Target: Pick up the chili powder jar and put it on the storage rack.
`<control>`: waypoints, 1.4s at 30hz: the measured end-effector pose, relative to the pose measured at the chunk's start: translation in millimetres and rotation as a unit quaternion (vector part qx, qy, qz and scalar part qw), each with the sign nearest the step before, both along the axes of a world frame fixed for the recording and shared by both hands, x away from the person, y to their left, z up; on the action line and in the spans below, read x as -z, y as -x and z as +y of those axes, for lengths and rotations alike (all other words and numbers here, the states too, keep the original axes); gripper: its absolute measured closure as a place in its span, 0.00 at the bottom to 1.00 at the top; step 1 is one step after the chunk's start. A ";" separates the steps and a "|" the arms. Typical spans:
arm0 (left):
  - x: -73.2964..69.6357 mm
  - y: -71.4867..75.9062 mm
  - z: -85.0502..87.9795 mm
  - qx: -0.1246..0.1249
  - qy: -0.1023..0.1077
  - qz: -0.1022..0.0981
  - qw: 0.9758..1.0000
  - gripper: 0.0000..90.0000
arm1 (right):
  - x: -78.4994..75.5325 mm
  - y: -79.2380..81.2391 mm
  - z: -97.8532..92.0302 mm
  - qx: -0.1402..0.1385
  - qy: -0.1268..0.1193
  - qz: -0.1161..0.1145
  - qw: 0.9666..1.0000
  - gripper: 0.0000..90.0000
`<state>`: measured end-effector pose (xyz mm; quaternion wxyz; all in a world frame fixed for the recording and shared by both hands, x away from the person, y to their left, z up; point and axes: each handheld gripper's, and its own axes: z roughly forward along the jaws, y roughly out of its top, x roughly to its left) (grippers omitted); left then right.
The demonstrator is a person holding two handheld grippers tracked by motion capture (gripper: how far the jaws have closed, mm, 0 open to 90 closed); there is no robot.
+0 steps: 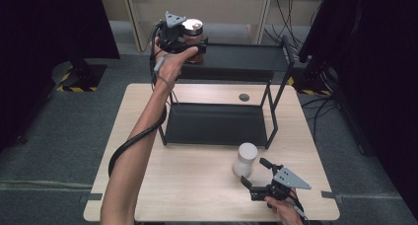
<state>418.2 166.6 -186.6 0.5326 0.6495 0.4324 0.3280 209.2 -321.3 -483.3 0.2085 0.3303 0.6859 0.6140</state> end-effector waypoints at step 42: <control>36.3 61.9 21.1 0.075 0.027 -0.028 0.996 0.00 | 0.2 -0.1 1.9 0.001 0.001 0.000 1.000 0.00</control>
